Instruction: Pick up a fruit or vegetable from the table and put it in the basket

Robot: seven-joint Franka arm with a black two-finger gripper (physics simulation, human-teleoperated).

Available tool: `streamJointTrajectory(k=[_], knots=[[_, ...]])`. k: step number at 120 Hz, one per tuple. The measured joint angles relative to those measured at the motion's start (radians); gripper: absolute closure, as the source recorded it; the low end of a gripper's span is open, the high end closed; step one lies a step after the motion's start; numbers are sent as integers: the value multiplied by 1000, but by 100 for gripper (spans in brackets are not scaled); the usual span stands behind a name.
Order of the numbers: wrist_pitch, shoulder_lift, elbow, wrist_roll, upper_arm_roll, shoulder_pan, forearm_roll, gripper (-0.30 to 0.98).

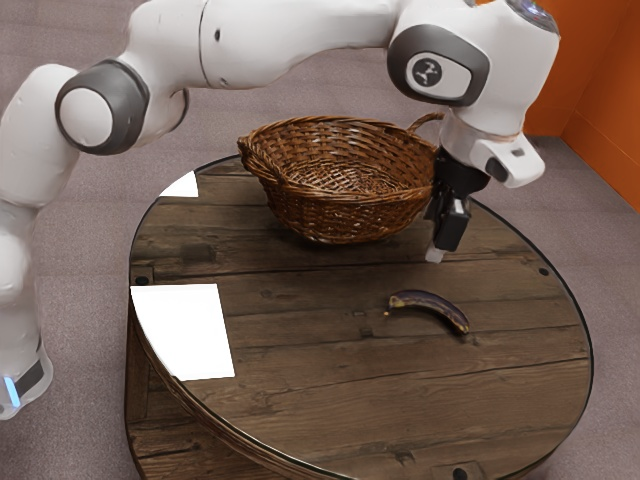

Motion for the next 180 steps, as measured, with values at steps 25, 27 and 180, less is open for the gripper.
streamJointTrajectory(k=[25,27,180], knots=[[51,41,-34,-10,28,-19,29,0],[54,45,-36,-10,38,-18,31,0],[285,296,-42,244,245,27,53,0]])
